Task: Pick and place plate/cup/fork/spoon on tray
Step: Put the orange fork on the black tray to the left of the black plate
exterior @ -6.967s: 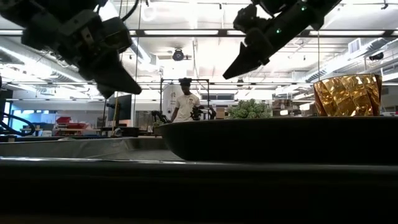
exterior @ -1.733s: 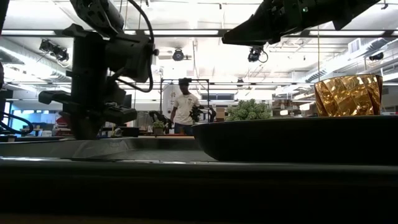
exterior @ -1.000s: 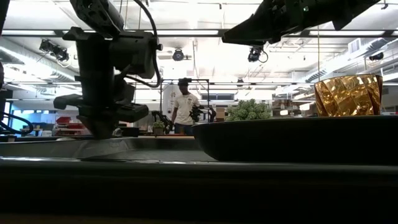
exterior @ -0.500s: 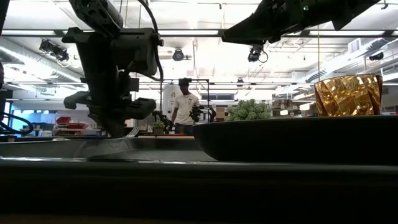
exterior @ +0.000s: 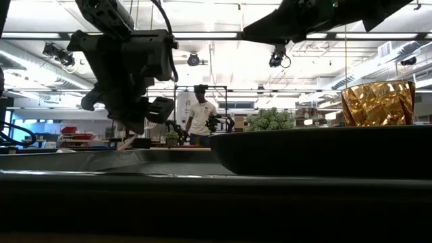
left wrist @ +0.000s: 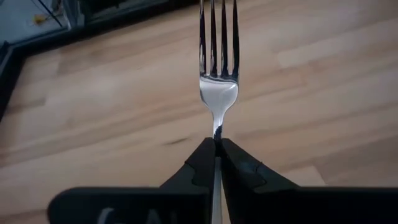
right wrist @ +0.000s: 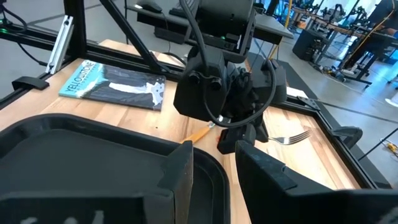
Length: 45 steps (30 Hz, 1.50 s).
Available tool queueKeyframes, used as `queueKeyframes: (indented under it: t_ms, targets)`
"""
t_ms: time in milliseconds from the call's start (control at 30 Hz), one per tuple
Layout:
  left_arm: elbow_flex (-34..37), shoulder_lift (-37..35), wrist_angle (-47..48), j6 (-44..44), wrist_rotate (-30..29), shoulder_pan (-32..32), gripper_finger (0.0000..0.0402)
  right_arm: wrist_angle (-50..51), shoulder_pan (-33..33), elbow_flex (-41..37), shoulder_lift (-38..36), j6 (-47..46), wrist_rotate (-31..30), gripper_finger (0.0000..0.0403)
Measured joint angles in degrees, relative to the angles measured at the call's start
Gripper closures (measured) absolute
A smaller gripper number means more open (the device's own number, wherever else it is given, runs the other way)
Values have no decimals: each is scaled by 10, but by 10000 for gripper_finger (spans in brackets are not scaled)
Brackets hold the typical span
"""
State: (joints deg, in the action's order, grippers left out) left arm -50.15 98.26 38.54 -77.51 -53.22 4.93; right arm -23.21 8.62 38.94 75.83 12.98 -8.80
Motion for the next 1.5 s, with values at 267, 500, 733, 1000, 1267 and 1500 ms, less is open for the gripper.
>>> queueKeyframes:
  t_ms: [267,500,733,1000,1267,1500]
  targets:
    - [-19,-20,-6,17,-4,8,378,-2,0,0,0,7,-4,275]
    - [-84,-54,-10,68,126,21,377,-1,0,0,0,7,-17,275]
    - [-99,-54,-78,76,257,69,377,8,0,0,0,6,-17,275]
    - [-99,-53,-96,-36,244,167,377,65,0,0,-14,10,-18,275]
    - [-99,-45,-134,-140,184,231,377,133,6,0,-73,2,-17,275]
    - [-104,5,-208,-152,178,237,377,221,31,0,-98,-26,-15,275]
